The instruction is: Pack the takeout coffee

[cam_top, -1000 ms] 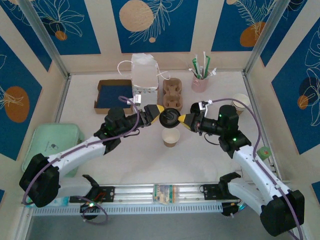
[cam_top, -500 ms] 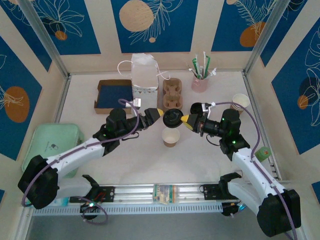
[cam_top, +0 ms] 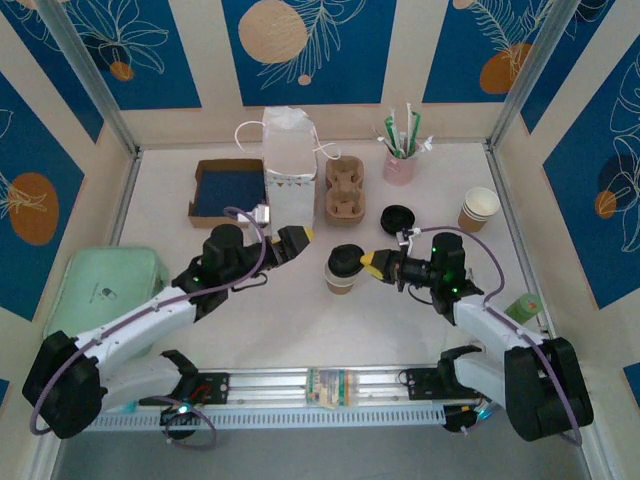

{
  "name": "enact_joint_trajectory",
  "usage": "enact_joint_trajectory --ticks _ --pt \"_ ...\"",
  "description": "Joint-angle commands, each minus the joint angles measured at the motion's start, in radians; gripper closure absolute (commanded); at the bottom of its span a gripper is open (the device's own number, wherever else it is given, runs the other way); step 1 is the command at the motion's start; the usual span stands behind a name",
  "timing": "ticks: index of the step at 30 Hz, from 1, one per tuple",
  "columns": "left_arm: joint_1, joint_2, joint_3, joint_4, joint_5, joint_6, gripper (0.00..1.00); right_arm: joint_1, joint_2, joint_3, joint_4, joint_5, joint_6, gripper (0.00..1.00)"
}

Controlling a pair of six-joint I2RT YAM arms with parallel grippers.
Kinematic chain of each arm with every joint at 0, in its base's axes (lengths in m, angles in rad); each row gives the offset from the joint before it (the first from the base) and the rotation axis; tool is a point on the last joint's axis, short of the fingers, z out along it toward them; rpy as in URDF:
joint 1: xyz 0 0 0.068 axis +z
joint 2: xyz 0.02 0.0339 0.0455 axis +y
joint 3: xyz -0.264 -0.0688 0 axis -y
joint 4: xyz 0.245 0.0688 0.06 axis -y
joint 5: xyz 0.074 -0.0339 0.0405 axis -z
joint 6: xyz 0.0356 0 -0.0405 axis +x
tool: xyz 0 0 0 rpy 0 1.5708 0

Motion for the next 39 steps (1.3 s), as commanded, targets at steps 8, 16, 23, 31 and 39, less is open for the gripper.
enact_joint_trajectory --ticks 8,16,23,31,39 --pt "0.008 -0.005 -0.044 -0.032 -0.030 0.035 0.10 -0.001 0.087 -0.021 0.079 -0.028 -0.090 0.94" --pt "0.008 -0.001 -0.043 -0.035 -0.026 0.039 0.10 0.010 0.143 -0.020 0.074 -0.021 -0.139 0.94" --pt "0.008 0.004 -0.043 -0.041 -0.027 0.045 0.10 0.030 0.183 -0.011 0.047 -0.003 -0.188 0.93" --pt "0.008 0.017 -0.037 -0.041 -0.021 0.051 0.10 0.043 0.174 -0.003 -0.034 0.016 -0.251 0.92" --pt "0.008 0.027 -0.033 -0.048 -0.019 0.058 0.10 0.043 0.149 0.013 -0.132 0.049 -0.309 0.89"
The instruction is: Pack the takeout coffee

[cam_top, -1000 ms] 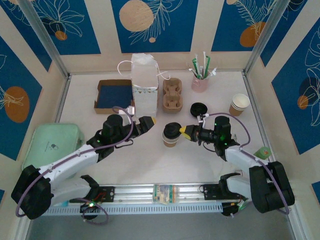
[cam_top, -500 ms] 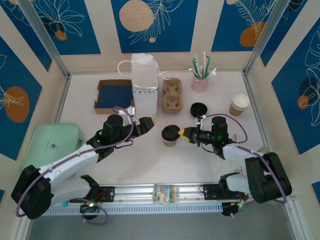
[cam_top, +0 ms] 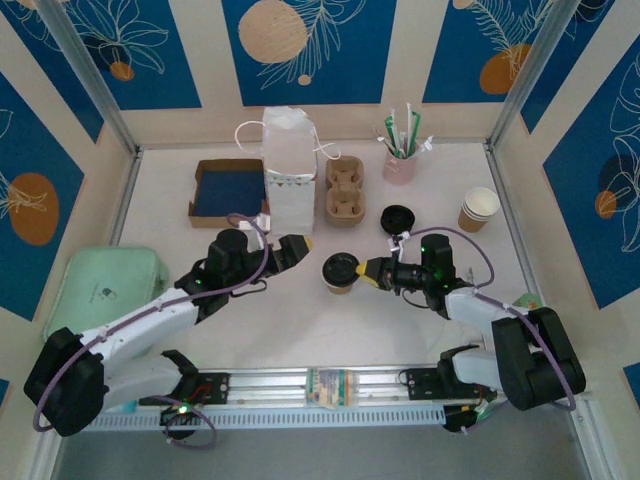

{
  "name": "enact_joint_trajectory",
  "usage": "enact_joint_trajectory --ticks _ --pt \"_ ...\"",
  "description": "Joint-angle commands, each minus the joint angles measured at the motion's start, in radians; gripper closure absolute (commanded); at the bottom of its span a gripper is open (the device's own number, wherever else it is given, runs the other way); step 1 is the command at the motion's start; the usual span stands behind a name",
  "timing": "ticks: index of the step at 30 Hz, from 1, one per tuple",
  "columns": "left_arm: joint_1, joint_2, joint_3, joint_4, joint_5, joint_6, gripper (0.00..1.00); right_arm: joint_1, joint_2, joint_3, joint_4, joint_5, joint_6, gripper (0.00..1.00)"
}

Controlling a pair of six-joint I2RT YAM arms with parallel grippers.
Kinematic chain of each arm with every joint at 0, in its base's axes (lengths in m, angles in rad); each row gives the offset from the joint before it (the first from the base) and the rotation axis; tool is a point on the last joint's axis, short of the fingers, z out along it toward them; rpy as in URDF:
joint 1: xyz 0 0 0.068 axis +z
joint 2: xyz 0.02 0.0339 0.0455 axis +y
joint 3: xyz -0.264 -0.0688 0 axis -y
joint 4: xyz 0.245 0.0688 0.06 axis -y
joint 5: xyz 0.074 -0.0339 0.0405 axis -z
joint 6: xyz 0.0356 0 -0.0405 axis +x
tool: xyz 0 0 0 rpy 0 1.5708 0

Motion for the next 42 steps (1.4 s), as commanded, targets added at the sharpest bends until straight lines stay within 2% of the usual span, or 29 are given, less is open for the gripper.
enact_joint_trajectory --ticks 1,7,22,36,42 --pt "0.007 0.012 -0.001 -0.004 -0.002 0.034 0.10 0.006 -0.002 0.018 -0.120 0.044 -0.057 0.88" --pt "0.006 0.016 0.001 -0.018 -0.003 0.044 0.10 0.010 0.007 0.035 -0.160 0.053 -0.077 0.84" --pt "0.005 0.039 0.014 -0.059 -0.004 0.083 0.10 0.038 0.016 0.069 -0.211 0.076 -0.103 0.83" --pt "-0.029 0.141 0.085 -0.176 -0.024 0.164 0.08 0.048 -0.018 0.083 -0.278 0.101 -0.128 0.69" --pt "-0.055 0.182 0.123 -0.194 -0.031 0.187 0.06 0.046 -0.057 0.094 -0.320 0.109 -0.141 0.66"
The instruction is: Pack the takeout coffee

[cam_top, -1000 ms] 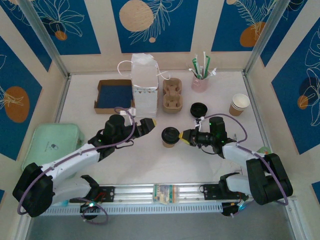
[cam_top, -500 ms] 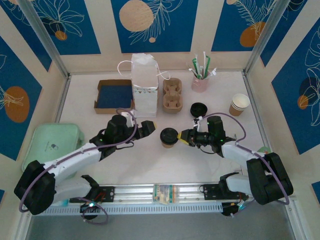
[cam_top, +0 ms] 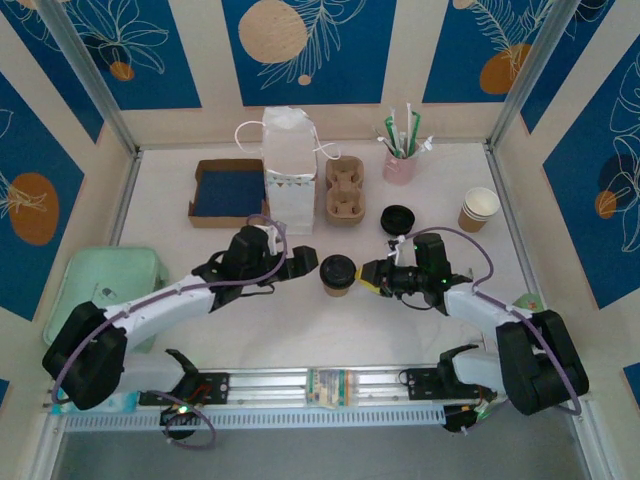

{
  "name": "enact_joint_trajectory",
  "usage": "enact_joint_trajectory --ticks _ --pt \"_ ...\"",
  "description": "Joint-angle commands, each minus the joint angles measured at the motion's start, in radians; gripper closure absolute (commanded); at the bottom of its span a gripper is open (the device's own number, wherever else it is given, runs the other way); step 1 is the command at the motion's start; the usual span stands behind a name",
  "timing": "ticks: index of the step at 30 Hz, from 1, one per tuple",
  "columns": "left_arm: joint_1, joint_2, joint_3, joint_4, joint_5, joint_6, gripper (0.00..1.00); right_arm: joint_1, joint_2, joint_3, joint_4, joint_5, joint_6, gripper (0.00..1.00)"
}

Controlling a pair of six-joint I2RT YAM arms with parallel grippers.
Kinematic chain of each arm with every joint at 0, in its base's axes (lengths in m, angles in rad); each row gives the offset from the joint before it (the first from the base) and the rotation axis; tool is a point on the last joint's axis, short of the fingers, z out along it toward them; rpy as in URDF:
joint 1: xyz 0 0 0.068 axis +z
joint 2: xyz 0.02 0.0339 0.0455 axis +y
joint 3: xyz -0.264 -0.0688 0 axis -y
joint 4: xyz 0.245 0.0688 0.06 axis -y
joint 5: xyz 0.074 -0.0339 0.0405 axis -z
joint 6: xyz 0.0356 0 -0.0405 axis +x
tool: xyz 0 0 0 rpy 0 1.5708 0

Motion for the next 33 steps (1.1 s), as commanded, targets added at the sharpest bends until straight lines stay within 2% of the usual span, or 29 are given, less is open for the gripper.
enact_joint_trajectory --ticks 1,12,15,21,33 --pt "-0.020 0.020 0.049 -0.033 -0.019 0.043 0.06 0.003 -0.033 0.034 -0.051 0.006 -0.027 0.66" --pt "-0.065 0.094 0.104 -0.101 -0.050 0.094 0.06 -0.006 -0.099 0.123 -0.195 0.051 -0.094 0.57" --pt "-0.076 0.119 0.119 -0.104 -0.049 0.099 0.08 0.000 -0.070 0.196 -0.293 0.082 -0.171 0.53" --pt "-0.083 0.158 0.136 -0.111 -0.056 0.108 0.12 0.055 0.001 0.320 -0.471 0.223 -0.306 0.51" --pt "-0.082 0.193 0.133 -0.097 -0.055 0.105 0.22 0.158 0.137 0.418 -0.513 0.309 -0.371 0.51"
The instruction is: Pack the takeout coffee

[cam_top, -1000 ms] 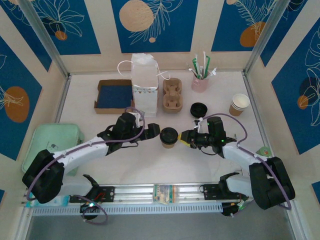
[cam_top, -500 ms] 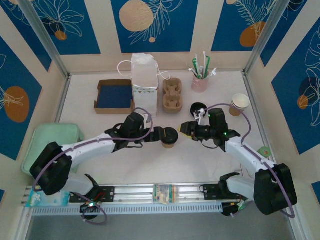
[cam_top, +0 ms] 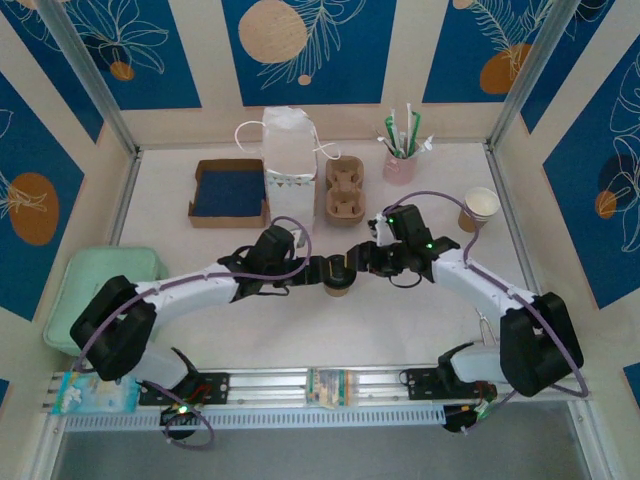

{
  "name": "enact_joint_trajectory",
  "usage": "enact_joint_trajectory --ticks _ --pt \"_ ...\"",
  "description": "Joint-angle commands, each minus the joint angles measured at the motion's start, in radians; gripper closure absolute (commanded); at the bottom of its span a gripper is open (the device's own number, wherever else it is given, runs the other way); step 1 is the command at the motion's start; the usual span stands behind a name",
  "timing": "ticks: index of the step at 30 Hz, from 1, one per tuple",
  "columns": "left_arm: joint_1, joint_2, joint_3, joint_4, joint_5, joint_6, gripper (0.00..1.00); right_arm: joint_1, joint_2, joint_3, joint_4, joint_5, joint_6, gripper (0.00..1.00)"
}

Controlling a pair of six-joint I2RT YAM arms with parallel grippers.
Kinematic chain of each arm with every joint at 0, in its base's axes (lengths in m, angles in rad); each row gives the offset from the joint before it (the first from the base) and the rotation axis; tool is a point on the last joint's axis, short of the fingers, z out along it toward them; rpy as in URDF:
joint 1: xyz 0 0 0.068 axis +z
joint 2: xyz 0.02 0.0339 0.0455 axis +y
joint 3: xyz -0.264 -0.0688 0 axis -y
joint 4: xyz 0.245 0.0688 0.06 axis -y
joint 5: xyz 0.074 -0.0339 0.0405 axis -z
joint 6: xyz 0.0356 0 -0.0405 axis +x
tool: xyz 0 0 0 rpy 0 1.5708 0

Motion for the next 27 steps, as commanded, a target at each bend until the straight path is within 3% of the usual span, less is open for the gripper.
enact_joint_trajectory --ticks 1,13,27 --pt "-0.009 0.011 0.021 -0.005 -0.011 0.020 0.23 0.016 0.023 0.034 -0.028 0.029 -0.035 0.51" --pt "-0.009 0.037 -0.006 0.013 -0.012 0.015 0.34 0.024 0.053 -0.022 -0.004 0.082 -0.005 0.52" --pt "-0.008 0.073 -0.032 0.024 -0.017 0.009 0.34 0.021 0.080 -0.149 0.045 0.160 0.088 0.56"
